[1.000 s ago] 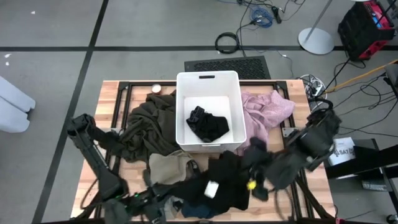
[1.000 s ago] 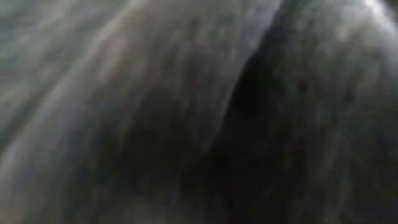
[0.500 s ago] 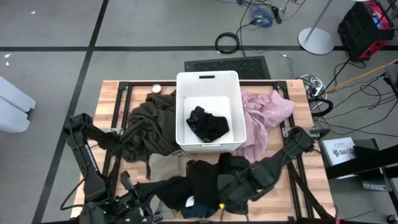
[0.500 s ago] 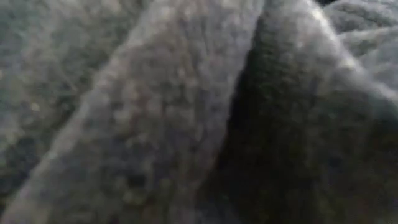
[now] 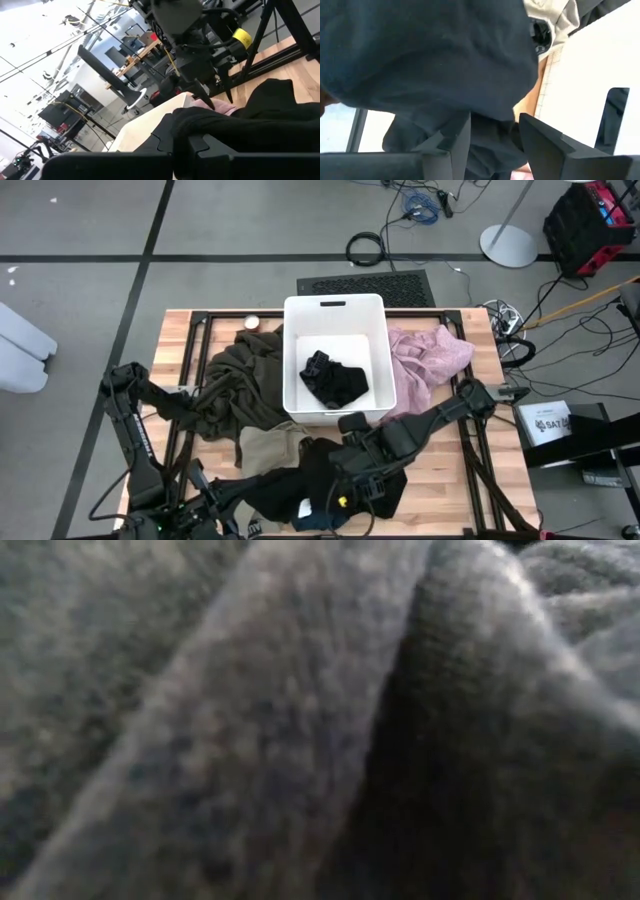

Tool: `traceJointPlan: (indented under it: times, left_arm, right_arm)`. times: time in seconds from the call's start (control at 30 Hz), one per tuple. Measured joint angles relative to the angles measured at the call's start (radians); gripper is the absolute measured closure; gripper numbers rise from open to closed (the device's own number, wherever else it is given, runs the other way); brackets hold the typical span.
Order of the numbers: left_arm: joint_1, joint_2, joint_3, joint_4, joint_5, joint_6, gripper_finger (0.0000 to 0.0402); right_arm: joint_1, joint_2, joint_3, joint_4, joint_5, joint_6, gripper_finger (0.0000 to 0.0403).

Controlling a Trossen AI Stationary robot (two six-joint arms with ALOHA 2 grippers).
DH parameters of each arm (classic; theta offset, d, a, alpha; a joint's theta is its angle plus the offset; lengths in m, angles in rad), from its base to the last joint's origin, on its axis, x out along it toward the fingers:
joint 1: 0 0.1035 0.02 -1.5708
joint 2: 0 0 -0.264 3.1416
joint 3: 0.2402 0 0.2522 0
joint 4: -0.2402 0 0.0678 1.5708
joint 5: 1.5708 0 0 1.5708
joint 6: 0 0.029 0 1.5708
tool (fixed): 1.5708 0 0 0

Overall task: Sort clothes
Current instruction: Put the black sweater into the laundry bin

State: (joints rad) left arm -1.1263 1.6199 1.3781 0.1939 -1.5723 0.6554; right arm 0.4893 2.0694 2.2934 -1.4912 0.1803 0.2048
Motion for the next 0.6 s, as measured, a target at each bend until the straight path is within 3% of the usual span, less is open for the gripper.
traceJointPlan:
  times: [0.17, 0.43, 0.6]
  left_arm:
    - [0.0, 0.0, 0.0, -0.019, 0.0, -0.022, 0.0395]
    - [0.005, 0.0, 0.0, -0.021, 0.001, -0.022, 0.0393]
    - [0.006, 0.0, 0.0, -0.021, 0.001, -0.022, 0.0392]
  right_arm:
    - [-0.007, 0.0, 0.063, 0.036, 0.008, -0.082, 0.025]
    - [-0.003, -0.043, 0.064, 0.328, -0.082, -0.122, 0.025]
    - [-0.001, -0.016, 0.059, 0.278, -0.101, -0.027, 0.025]
